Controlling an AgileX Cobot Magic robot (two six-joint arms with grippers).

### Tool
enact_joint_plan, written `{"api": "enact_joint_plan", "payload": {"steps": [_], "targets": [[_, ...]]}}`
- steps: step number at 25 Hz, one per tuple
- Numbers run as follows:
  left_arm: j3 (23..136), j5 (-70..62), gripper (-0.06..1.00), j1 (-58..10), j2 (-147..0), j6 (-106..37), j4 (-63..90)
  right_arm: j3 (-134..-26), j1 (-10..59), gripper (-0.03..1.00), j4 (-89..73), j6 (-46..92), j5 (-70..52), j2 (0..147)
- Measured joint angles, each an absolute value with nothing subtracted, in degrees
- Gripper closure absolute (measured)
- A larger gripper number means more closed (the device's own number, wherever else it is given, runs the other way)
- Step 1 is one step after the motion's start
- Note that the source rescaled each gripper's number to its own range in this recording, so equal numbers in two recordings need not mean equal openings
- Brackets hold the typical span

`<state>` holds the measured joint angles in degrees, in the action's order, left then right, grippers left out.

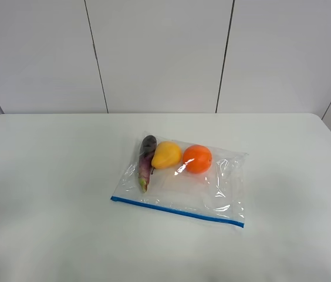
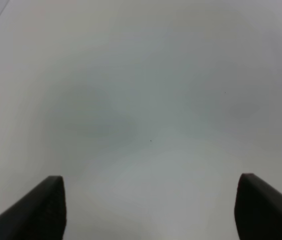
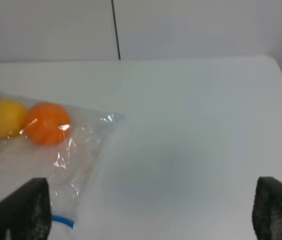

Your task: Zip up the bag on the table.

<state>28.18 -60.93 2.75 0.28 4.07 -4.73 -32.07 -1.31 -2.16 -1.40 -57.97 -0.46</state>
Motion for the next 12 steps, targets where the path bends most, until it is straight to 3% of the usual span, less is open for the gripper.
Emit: {"api": "enact_joint_plan", "payload": {"steps": [12], "targets": [[28.2,-60.9,0.18,2.7,0.3,4.1,-4.7,-28.8,-1.3,0.10,-1.2,-1.9,-59.7,-0.5]]}}
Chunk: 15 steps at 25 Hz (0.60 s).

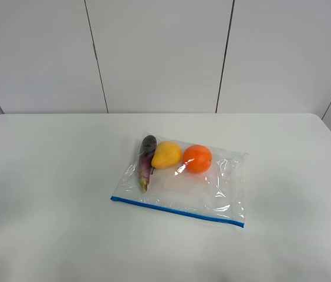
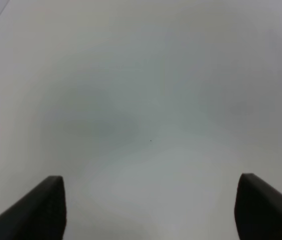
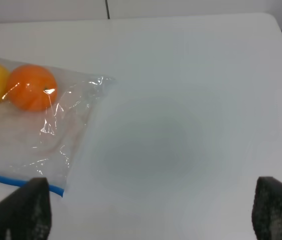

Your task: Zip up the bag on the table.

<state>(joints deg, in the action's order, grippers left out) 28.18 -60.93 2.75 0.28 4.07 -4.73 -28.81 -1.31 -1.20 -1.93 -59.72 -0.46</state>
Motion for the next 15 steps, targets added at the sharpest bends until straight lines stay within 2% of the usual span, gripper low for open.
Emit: {"api": "enact_joint_plan", "payload": {"steps": [15], "targets": [[28.2,-60.9,0.18,2.7,0.3,4.1,-4.7,-28.8,-1.3,0.10,-1.2,-2.9,-59.7,-0.5]]}}
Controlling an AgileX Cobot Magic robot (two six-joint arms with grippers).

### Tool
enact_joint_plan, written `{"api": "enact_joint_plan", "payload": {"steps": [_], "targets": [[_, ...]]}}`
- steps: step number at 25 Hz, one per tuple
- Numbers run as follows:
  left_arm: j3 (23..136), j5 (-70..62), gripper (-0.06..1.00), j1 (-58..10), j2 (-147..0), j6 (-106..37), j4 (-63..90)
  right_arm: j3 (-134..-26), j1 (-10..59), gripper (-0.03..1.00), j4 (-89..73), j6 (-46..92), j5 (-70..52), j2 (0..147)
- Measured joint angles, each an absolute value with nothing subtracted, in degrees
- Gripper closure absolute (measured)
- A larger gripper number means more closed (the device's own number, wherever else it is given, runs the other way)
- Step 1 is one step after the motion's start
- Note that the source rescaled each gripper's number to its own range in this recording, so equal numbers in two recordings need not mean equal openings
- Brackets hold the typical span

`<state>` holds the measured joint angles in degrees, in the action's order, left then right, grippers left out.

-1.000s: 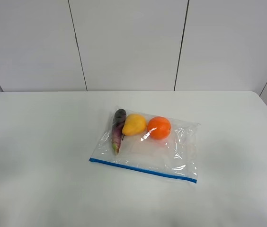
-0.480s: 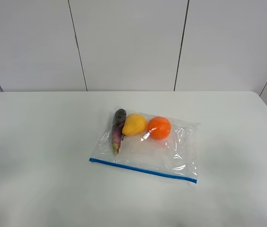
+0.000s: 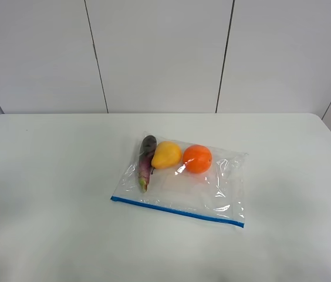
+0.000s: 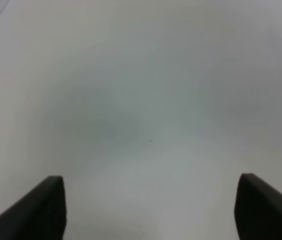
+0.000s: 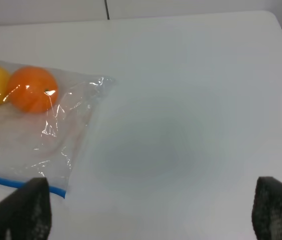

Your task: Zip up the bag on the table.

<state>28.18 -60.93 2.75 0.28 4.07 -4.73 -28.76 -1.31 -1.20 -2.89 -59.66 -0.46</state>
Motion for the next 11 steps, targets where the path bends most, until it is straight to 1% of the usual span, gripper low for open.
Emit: {"api": "enact_joint_plan", "payload": {"steps": [11], "targets": [[28.2,-60.9,0.18,2.7,0.3,4.1,-4.7,-28.8,-1.3,0.10,-1.2,-2.9,-59.7,-0.5]]}}
